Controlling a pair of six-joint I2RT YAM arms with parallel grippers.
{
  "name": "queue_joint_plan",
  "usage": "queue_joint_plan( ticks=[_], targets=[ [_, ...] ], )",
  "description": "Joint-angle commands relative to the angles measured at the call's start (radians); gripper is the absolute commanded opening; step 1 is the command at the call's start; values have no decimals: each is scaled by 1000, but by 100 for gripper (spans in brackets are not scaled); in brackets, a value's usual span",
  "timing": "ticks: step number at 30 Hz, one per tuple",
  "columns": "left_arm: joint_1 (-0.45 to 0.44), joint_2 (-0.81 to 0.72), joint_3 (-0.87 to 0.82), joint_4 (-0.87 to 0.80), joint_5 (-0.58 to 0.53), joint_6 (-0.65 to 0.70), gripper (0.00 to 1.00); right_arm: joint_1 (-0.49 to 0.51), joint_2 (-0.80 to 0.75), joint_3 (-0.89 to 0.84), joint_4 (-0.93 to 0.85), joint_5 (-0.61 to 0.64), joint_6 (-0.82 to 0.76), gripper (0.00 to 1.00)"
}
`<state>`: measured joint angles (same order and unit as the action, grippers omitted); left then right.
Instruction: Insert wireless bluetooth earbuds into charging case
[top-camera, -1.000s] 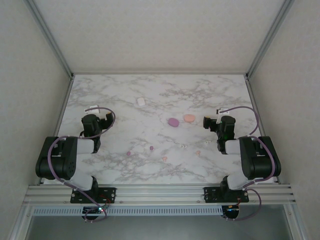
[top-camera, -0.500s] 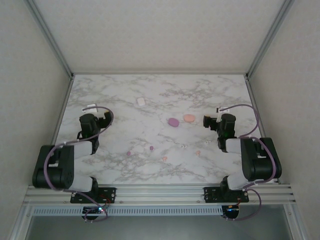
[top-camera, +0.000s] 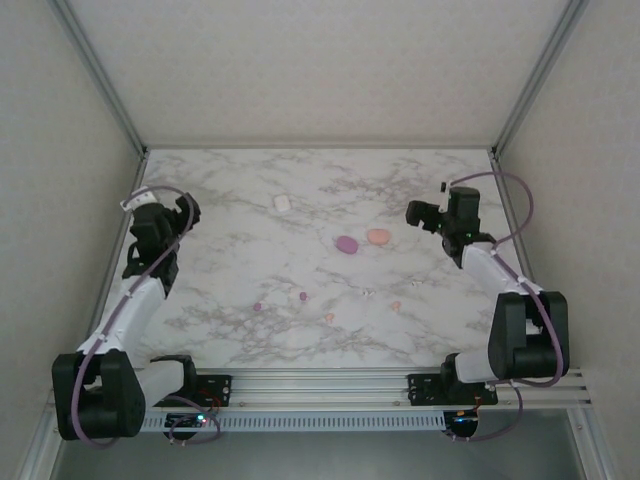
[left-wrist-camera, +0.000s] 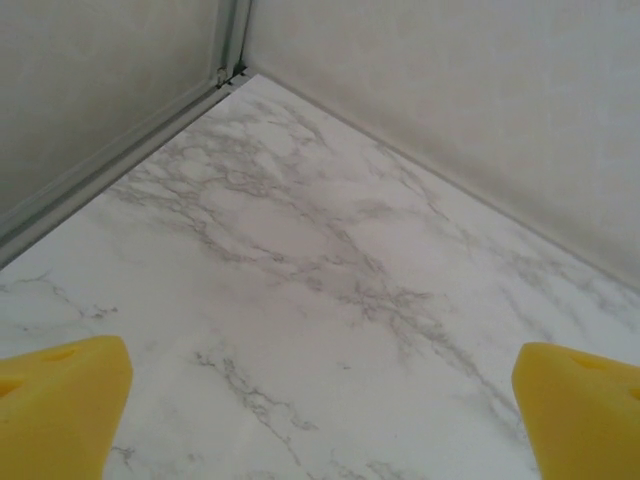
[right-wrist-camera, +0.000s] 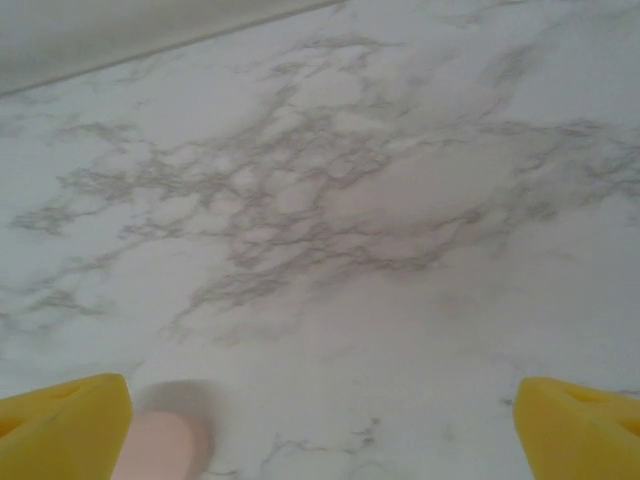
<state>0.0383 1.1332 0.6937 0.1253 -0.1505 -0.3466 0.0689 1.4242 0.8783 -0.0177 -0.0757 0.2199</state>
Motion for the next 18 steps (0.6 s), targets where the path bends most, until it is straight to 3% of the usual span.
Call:
queue_joint_plan(
  ticks=[1, 5, 10, 18],
  targets=[
    [6, 76, 117, -210, 212, -61, 92, -1, 68, 126, -202, -257, 48, 98],
    [-36, 162, 182, -281, 392, -87, 100, 2, 150, 213, -222, -403, 96, 88],
    [-168, 171, 192, -296, 367, -64, 100, 27, 228, 286, -247, -449, 123, 79],
    [-351, 203, 195, -274, 335, -113, 100, 108, 333, 423, -380, -367, 96, 70]
  ],
)
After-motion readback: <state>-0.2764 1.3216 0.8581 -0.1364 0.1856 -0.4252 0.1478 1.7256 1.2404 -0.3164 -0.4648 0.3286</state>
